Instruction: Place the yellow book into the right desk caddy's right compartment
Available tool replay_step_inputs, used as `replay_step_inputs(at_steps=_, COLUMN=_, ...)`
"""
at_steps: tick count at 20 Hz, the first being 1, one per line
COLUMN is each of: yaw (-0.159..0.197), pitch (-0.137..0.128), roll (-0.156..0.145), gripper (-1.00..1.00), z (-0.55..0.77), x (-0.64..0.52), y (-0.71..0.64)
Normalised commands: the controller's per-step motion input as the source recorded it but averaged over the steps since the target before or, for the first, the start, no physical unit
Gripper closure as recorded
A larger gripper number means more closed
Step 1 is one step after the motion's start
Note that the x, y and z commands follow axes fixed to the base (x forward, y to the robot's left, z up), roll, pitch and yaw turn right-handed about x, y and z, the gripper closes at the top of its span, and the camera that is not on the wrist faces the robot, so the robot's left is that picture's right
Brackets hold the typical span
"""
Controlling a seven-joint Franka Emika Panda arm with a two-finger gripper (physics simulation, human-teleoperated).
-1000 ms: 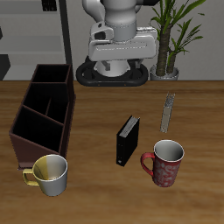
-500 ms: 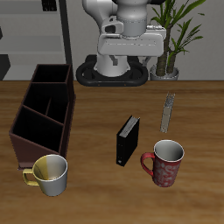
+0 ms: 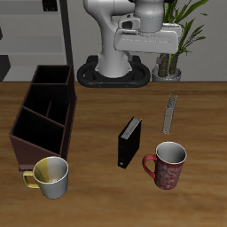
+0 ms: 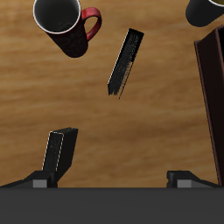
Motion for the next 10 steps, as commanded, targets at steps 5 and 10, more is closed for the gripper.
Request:
replay_step_inputs(at_steps=5, yaw=0.001, pitch=0.009, roll=0.026, gripper=-1.0, z=-0.18, x=-0.16, y=0.27)
replay_step_inputs(at_steps=10, yaw=0.004, pitch=-0.008, roll=0.007, gripper=-1.0, z=-0.15, x=-0.06, y=0.09)
